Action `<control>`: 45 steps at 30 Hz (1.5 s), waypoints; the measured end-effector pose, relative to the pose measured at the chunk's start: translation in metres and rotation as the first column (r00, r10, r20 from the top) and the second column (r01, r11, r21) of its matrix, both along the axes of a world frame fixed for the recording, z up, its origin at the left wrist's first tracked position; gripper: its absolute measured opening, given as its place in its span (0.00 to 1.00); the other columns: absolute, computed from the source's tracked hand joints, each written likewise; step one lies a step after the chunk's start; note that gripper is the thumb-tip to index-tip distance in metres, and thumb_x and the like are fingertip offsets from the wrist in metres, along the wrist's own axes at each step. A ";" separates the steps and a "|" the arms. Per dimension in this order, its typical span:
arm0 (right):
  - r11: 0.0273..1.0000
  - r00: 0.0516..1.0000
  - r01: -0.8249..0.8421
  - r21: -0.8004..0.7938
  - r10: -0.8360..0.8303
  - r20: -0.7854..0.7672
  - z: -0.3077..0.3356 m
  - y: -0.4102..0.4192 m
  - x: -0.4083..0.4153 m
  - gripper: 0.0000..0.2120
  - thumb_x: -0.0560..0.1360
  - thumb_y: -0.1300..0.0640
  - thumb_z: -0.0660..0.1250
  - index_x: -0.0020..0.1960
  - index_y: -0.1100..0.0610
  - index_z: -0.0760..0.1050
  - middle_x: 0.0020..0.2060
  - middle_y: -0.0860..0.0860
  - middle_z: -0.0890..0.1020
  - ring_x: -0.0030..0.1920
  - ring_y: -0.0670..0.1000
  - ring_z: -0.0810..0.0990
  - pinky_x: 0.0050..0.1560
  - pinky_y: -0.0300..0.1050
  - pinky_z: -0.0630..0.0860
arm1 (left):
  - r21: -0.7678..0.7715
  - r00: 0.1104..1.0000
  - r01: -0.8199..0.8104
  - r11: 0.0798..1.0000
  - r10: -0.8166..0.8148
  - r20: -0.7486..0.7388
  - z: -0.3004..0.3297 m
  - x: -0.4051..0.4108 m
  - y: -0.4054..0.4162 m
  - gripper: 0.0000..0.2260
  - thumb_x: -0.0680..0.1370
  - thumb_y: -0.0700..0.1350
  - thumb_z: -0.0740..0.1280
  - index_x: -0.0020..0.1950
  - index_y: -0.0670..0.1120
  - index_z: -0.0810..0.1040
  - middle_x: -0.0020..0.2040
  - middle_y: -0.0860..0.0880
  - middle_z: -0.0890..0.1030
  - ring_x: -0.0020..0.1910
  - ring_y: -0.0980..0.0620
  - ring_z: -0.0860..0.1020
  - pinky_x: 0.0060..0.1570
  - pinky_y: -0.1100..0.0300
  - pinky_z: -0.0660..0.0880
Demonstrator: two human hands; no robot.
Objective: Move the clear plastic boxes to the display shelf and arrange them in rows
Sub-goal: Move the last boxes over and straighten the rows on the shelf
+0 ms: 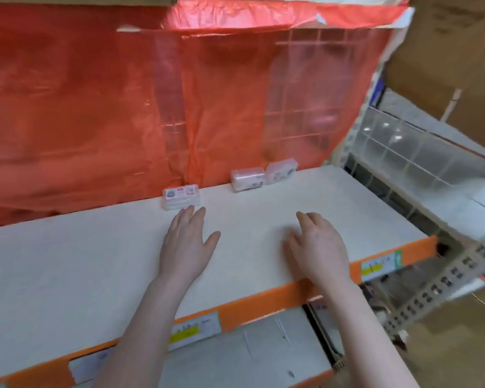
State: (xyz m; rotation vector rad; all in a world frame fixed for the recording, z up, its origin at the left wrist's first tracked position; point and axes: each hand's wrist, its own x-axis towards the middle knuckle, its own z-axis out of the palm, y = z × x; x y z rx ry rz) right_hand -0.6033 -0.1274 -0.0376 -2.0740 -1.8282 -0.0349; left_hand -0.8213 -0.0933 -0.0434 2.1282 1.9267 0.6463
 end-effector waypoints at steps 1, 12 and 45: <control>0.999 0.999 -0.038 0.003 0.038 0.002 0.002 0.013 0.009 0.15 0.76 0.56 0.61 0.60 0.61 0.72 0.56 0.58 0.76 0.57 0.59 0.73 0.54 0.50 0.69 | -0.007 0.999 -0.036 0.999 0.036 -0.007 0.002 0.007 0.003 0.27 0.79 0.53 0.62 0.75 0.44 0.61 0.76 0.45 0.59 0.75 0.47 0.55 0.71 0.57 0.53; 0.929 0.929 -0.368 -0.034 0.369 0.018 0.008 0.121 0.022 0.19 0.75 0.57 0.62 0.65 0.60 0.68 0.57 0.56 0.74 0.58 0.59 0.72 0.53 0.49 0.69 | -0.058 0.943 -0.332 0.941 0.329 -0.053 0.007 0.009 0.017 0.27 0.79 0.52 0.62 0.75 0.45 0.60 0.76 0.45 0.59 0.75 0.48 0.55 0.71 0.57 0.53; 0.812 0.833 -0.550 -0.194 0.551 -0.054 0.045 0.199 -0.038 0.12 0.70 0.53 0.67 0.48 0.60 0.72 0.43 0.53 0.68 0.46 0.57 0.74 0.42 0.45 0.68 | -0.082 0.902 -0.430 0.899 0.430 -0.018 0.001 -0.043 0.029 0.26 0.79 0.52 0.61 0.75 0.46 0.60 0.76 0.48 0.58 0.75 0.50 0.54 0.71 0.56 0.55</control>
